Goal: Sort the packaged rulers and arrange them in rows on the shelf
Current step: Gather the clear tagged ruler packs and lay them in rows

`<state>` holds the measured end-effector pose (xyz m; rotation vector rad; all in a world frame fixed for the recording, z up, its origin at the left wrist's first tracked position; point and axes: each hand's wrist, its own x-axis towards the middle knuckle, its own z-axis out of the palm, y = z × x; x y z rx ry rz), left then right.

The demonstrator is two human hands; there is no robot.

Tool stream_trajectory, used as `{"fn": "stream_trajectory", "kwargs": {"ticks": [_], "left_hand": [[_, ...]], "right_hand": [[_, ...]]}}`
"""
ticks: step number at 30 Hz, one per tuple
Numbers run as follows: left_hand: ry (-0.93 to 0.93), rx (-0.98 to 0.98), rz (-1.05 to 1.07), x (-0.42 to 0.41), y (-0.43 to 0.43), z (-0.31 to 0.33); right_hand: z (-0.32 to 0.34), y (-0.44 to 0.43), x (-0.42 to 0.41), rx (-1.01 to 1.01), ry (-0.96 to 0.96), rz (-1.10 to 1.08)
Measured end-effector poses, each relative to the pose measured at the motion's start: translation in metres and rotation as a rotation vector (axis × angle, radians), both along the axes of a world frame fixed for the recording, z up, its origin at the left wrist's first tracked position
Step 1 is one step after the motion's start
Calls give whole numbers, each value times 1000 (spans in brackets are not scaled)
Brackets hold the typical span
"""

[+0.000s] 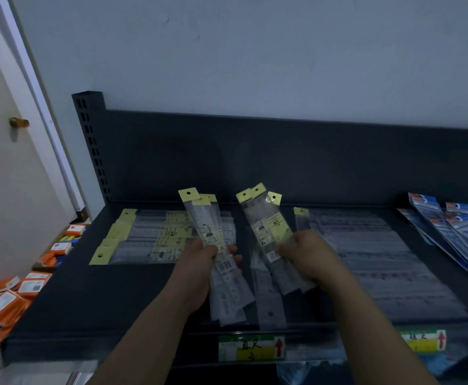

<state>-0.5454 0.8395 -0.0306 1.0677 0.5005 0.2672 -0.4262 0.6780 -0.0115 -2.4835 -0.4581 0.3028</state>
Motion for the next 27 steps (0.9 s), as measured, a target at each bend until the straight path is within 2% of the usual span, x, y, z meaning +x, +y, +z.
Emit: {"fn": "stream_trajectory", "kwargs": {"ticks": [4, 7, 10, 13, 17, 21, 23, 25, 27], "left_hand": [[-8, 78, -1, 0, 0, -2], [-22, 149, 31, 9, -3, 4], [-58, 102, -16, 19, -12, 17], [-74, 105, -45, 26, -21, 20], [-54, 88, -7, 29, -23, 14], [-60, 152, -52, 26, -22, 9], [-40, 187, -15, 24, -16, 6], [-31, 138, 30, 19, -8, 4], [-30, 96, 33, 15, -1, 4]], "right_hand": [[0, -3, -5, 329, 56, -37], [3, -3, -11, 654, 287, -49], [4, 2, -20, 724, 378, 1], [-1, 10, -28, 682, 353, 35], [-4, 12, -32, 451, 137, 125], [-11, 17, -33, 334, 52, 261], [-17, 14, -15, 262, -142, 177], [-21, 6, 3, 15, -385, 108], [-24, 0, 14, -268, -455, 126]]}}
